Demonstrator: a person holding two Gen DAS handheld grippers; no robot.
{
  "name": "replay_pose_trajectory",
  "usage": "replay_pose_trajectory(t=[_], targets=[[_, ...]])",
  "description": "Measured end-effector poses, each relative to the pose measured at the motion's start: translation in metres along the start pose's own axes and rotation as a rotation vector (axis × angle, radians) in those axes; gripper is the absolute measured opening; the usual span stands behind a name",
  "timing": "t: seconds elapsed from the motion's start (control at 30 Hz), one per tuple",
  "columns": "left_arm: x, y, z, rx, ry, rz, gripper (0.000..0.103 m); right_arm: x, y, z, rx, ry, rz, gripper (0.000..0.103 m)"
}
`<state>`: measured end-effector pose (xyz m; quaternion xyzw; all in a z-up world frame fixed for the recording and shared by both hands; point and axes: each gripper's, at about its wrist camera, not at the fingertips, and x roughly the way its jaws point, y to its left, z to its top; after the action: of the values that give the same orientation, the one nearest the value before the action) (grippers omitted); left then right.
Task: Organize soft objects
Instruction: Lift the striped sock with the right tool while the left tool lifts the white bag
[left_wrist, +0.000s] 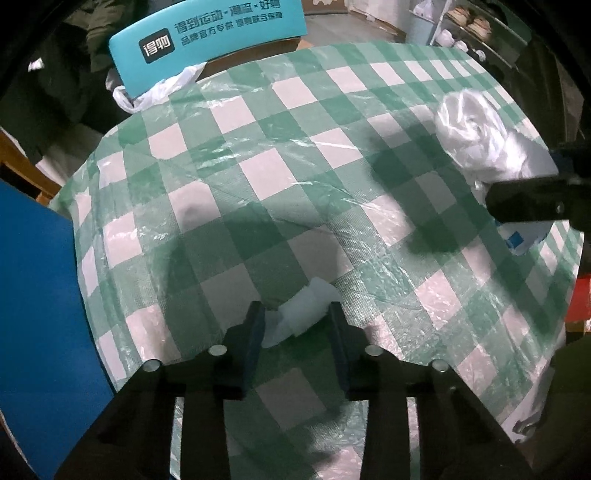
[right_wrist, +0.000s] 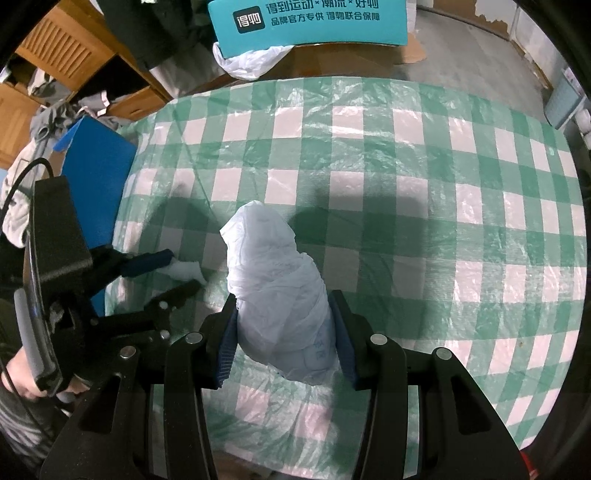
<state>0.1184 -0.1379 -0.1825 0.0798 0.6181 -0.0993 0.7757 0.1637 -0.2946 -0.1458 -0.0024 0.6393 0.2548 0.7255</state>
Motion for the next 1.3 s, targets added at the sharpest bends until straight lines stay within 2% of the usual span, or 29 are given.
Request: replay_pose_trajectory(t=[0.17, 0.5, 1.03, 1.3], targets=[[-0.008, 0.004, 0.001, -0.016, -0.016, -0.016, 0.024, 0.000, 0.002, -0.001, -0.005, 0.001, -0.006, 0.046], [-0.020, 0.005, -0.003, -0.027, -0.036, -0.031, 0.023, -0.012, 0.016, -0.003, -0.029, -0.027, 0.003, 0.046], [-0.073, 0.014, -0.006, -0.069, -0.138, -0.047, 0.022, -0.040, 0.050, -0.013, -0.078, -0.099, -0.001, 0.046], [-0.100, 0.027, -0.016, -0.105, -0.183, -0.054, 0.022, -0.053, 0.071, -0.018, -0.098, -0.132, 0.032, 0.046]])
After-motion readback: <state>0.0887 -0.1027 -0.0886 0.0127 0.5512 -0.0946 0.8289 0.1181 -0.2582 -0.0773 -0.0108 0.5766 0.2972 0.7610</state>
